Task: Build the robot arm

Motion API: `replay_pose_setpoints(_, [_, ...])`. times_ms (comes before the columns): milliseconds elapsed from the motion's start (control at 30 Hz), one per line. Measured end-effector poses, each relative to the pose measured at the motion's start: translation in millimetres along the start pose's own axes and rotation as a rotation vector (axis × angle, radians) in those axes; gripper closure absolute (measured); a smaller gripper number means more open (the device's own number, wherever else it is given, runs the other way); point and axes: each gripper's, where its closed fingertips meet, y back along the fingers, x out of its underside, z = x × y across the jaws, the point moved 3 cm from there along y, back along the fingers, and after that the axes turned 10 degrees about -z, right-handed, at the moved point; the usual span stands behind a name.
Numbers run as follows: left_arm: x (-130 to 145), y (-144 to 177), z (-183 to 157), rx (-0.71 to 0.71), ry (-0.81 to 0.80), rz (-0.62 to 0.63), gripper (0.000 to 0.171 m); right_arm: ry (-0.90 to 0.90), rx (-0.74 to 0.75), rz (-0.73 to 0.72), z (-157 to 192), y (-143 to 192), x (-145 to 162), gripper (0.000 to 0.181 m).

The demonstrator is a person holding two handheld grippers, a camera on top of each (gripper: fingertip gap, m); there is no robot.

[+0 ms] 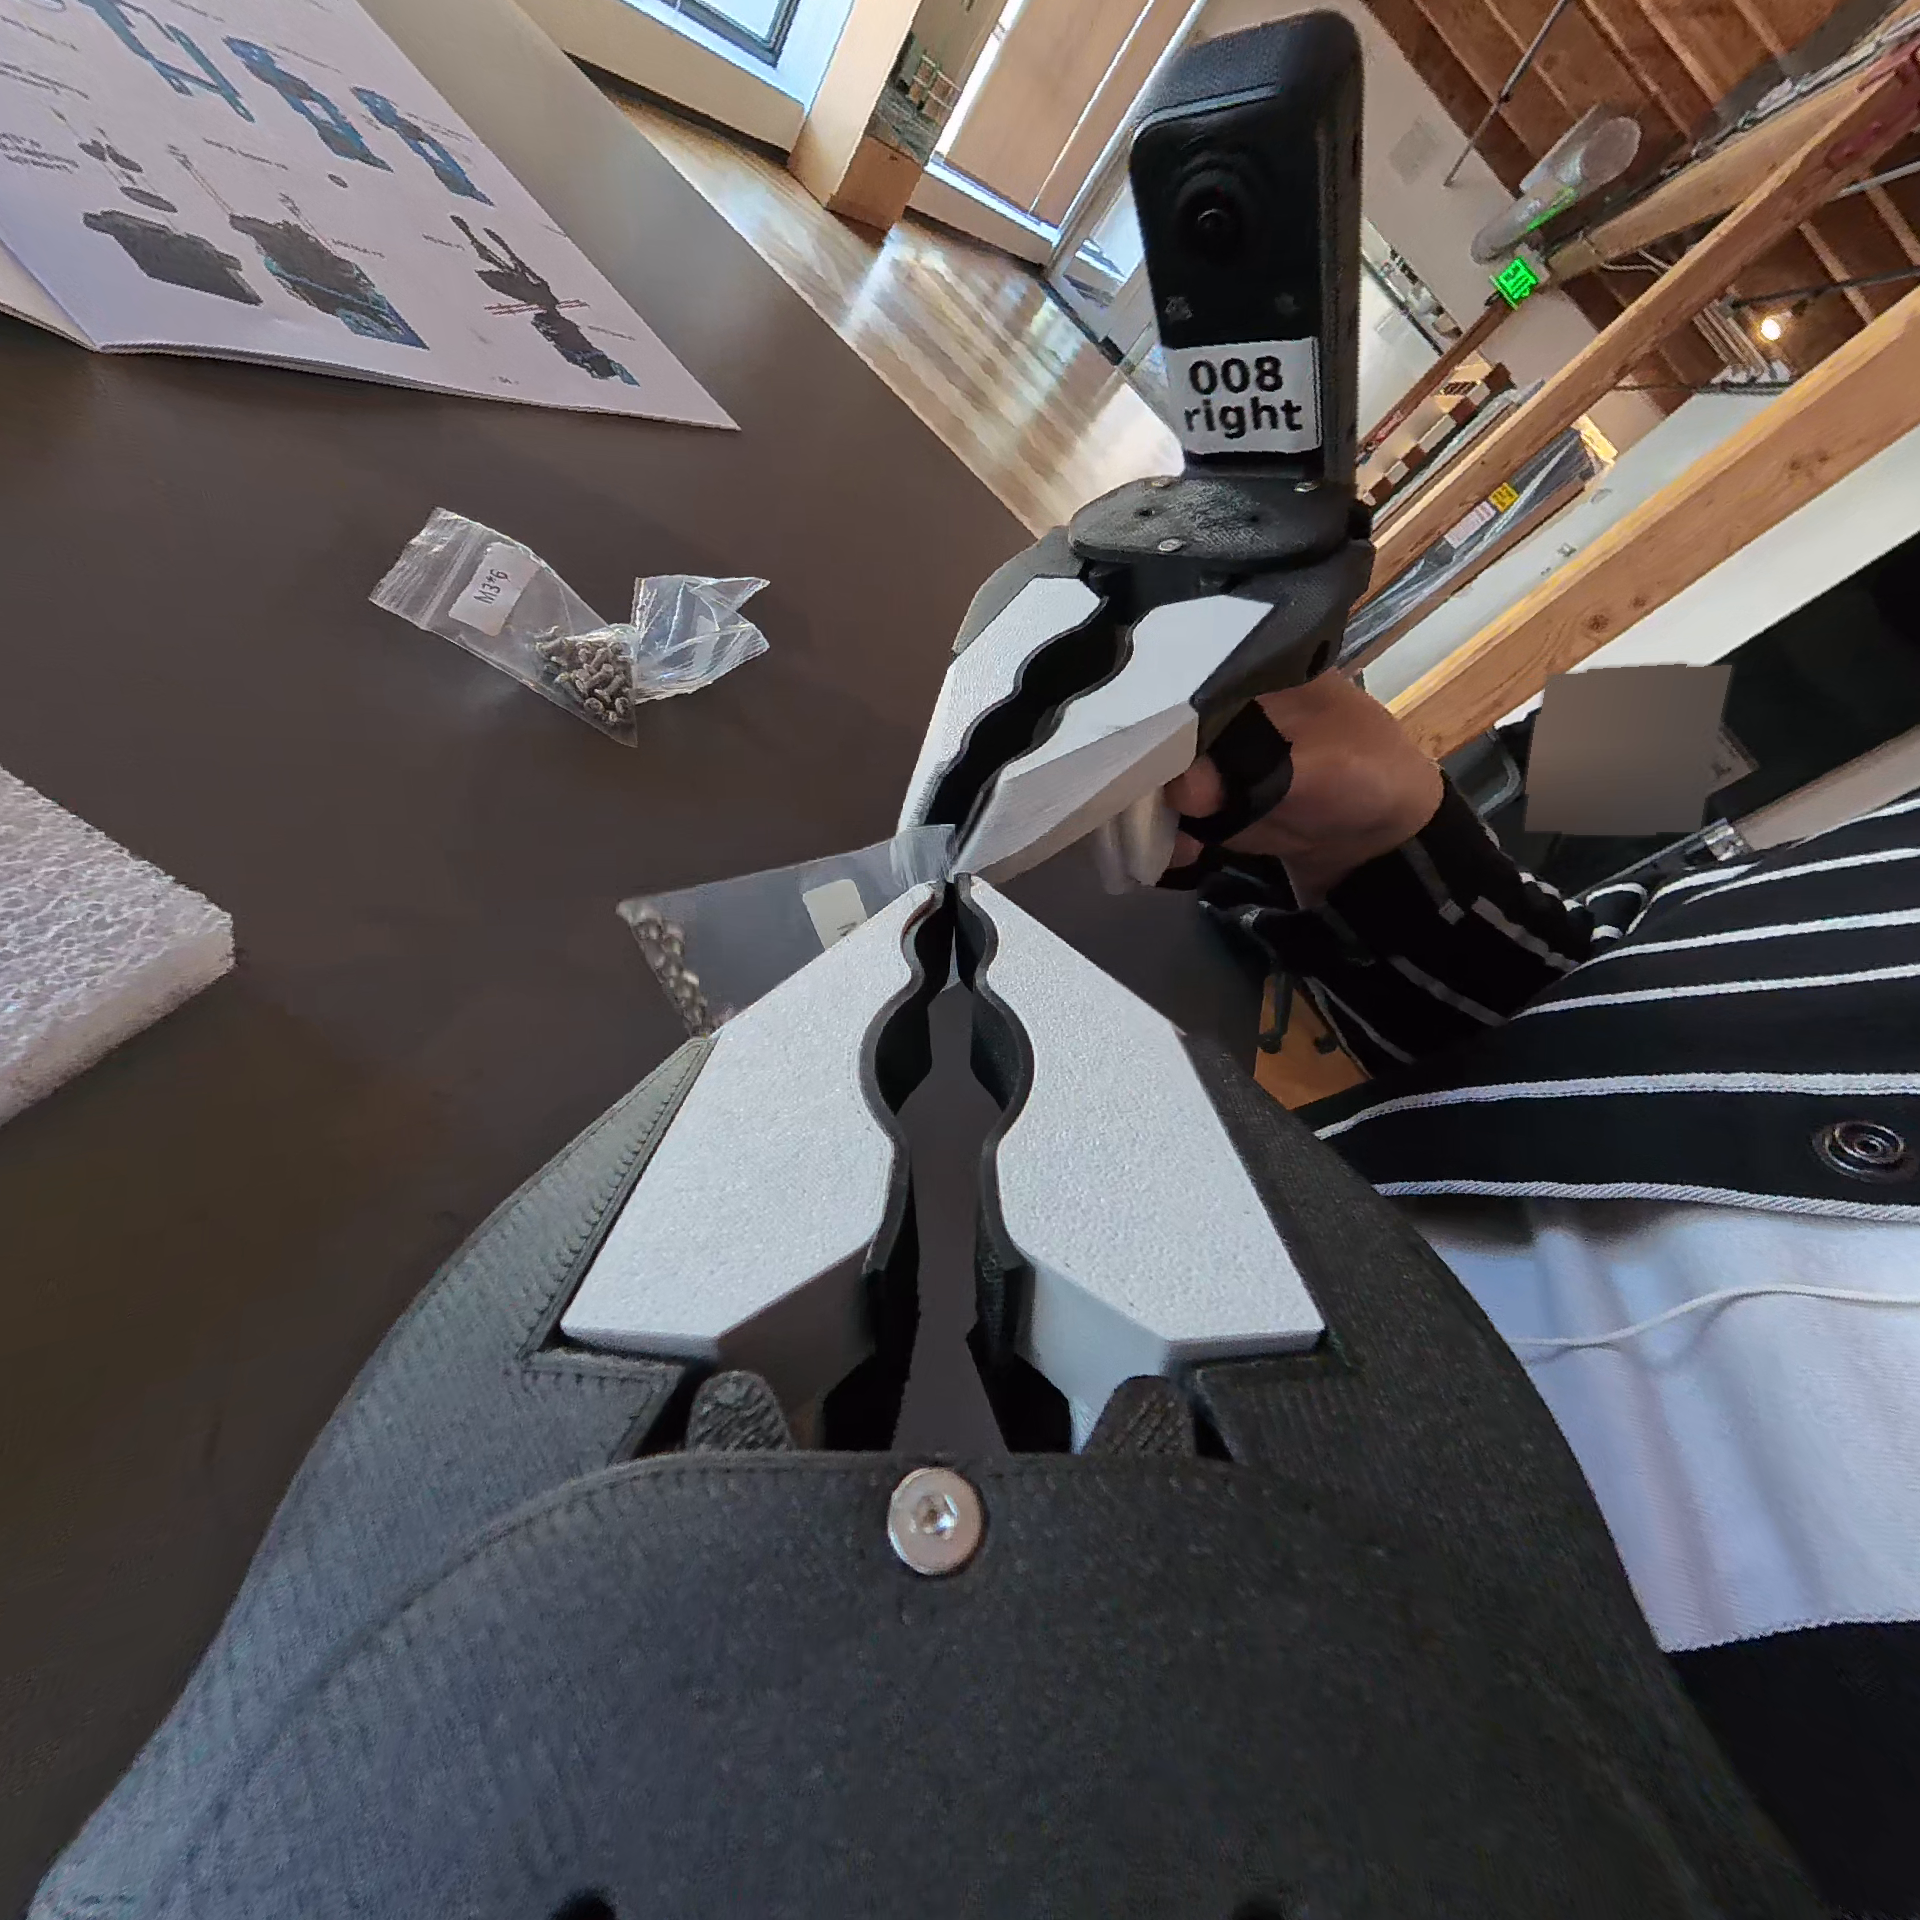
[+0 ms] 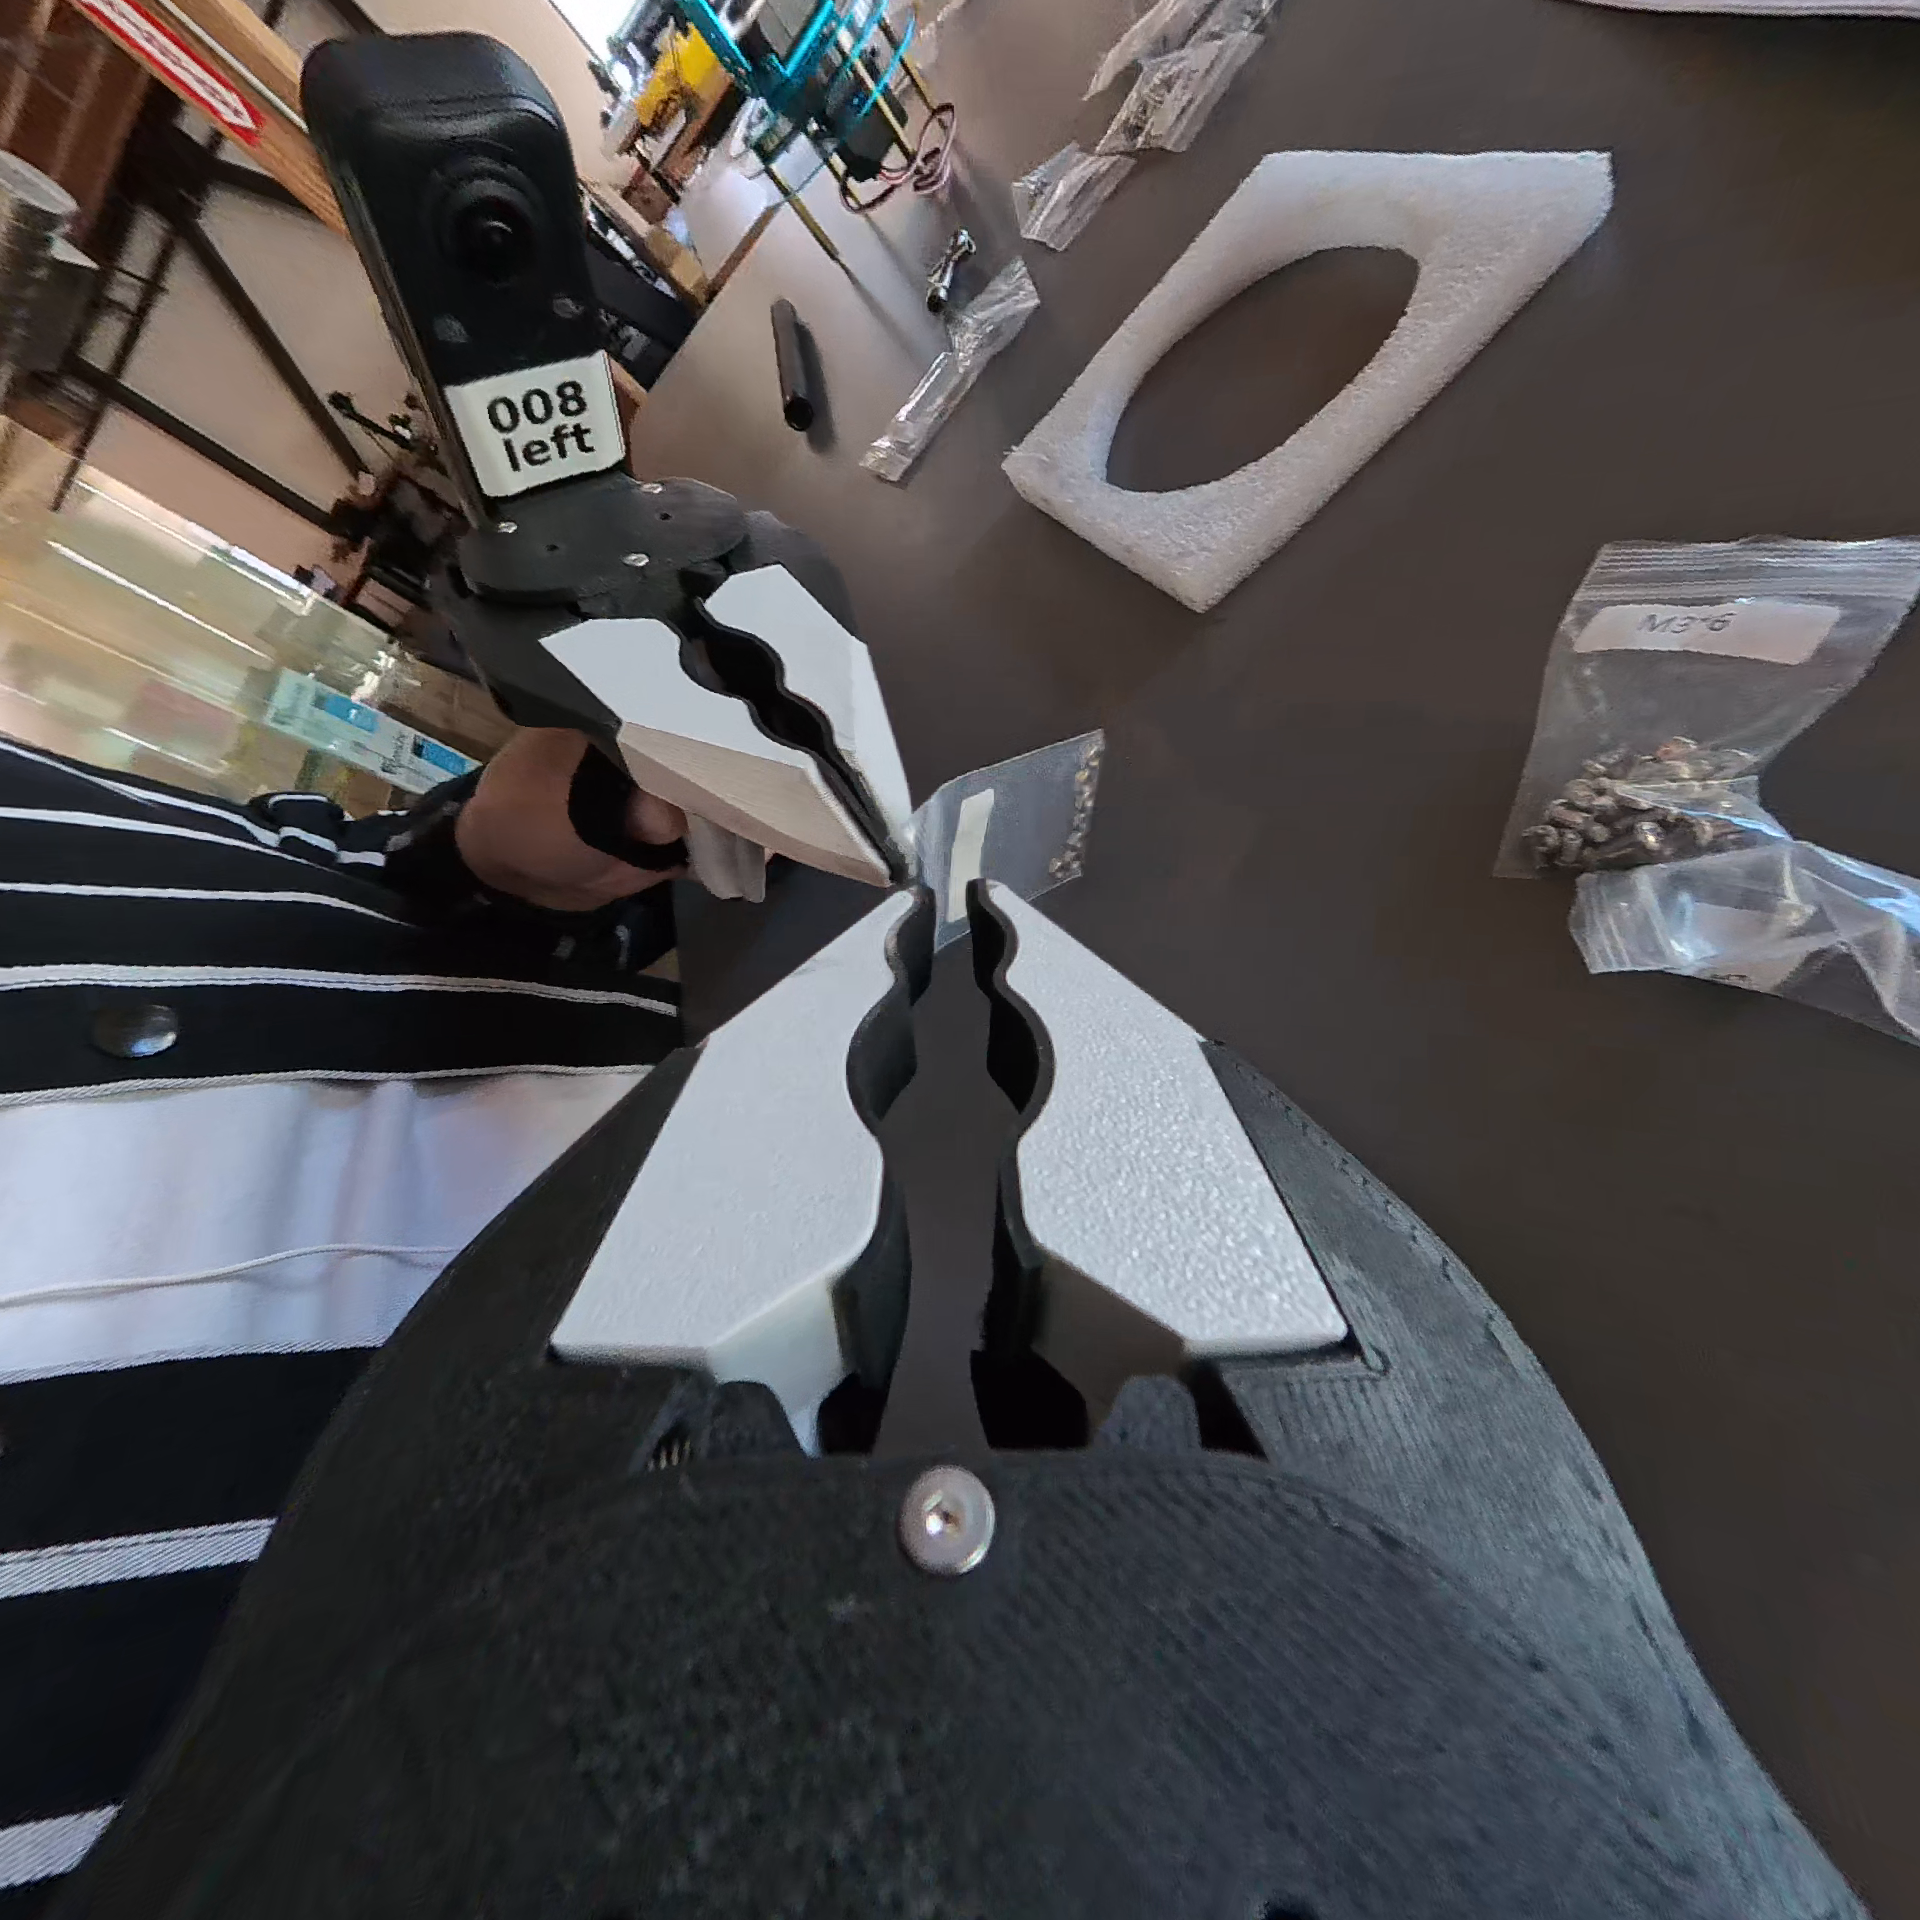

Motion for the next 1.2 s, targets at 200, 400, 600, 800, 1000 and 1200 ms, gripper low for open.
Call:
replay_pose_setpoints(200, [1.2,-0.6,0.2,-0.006,-0.003,0.006,0.171,-0.011,-0.035,0.010,3.5,-3.7,3.7,0.181])
replay_pose_setpoints(400, [-8.6,3.9,-0.4,-0.031,-0.057,-0.058,0.171,-0.116,-0.100,-0.088,4.9,-3.6,-5.2,0.181])
replay_pose_setpoints(600, [-3.4,2.9,-1.6,-0.065,-0.124,-0.036,0.155,-0.188,-0.145,-0.134,5.6,-5.7,-6.9,0.181])
replay_pose_setpoints(800, [0.7,3.7,-1.2,-0.042,-0.111,-0.014,0.162,-0.175,-0.155,-0.126,7.8,-8.0,-4.3,0.181])
replay_pose_setpoints(1000, [6.2,4.4,-2.6,0.028,-0.017,0.009,0.165,-0.149,-0.182,-0.093,9.9,-5.5,0.7,0.181])
replay_pose_setpoints(1200, [7.3,4.5,-3.1,0.072,0.060,0.004,0.171,-0.147,-0.209,-0.098,11.6,-2.2,1.6,0.181])
